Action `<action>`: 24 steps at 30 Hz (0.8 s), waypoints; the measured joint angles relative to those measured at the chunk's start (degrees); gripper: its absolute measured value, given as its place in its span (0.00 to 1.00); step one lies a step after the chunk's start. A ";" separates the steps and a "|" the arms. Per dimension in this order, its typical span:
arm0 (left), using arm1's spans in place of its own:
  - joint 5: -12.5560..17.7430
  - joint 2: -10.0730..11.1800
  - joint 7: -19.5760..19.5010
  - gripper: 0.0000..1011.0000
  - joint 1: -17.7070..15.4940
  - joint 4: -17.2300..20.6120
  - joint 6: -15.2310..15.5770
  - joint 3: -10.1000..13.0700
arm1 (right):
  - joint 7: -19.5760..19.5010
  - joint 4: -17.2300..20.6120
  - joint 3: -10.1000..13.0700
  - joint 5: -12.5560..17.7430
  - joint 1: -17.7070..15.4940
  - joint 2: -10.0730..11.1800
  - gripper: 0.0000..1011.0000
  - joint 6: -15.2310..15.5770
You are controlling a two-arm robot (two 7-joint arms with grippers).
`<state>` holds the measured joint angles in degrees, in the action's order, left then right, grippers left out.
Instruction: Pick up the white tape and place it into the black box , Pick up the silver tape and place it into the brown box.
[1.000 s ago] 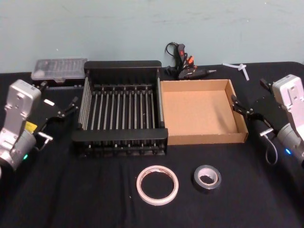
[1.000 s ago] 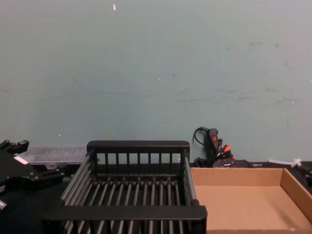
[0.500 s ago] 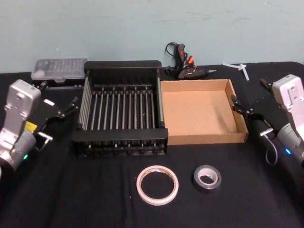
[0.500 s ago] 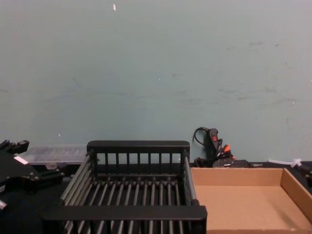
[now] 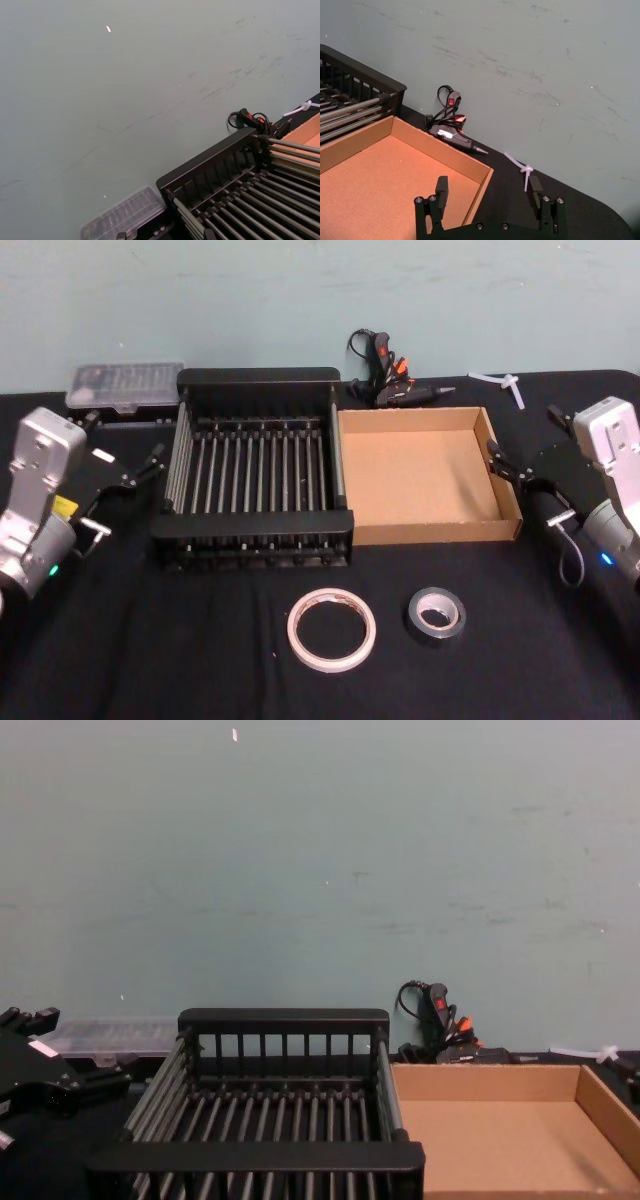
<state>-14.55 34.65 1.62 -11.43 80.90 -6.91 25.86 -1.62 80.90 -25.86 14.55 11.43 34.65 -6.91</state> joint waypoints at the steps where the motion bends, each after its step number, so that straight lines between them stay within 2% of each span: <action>1: 0.00 0.00 0.00 0.99 0.00 0.00 0.00 0.00 | 0.00 0.00 0.00 0.00 0.00 0.00 0.99 0.00; 9: 0.00 0.00 0.00 0.99 0.00 0.00 0.00 0.00 | 0.06 0.00 0.07 0.00 -0.02 -0.03 0.99 0.00; 18: 0.00 0.00 0.00 0.99 0.00 0.00 0.00 0.00 | 1.88 1.19 1.68 0.64 -1.17 -0.58 0.99 0.14; 24: 0.00 0.00 0.00 0.99 0.00 0.00 0.00 0.00 | 3.31 3.05 2.86 1.90 -2.58 -0.69 0.99 1.38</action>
<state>-14.55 34.64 1.62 -11.43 80.90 -6.91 25.86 1.69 83.95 -23.01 16.45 8.86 33.95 -5.53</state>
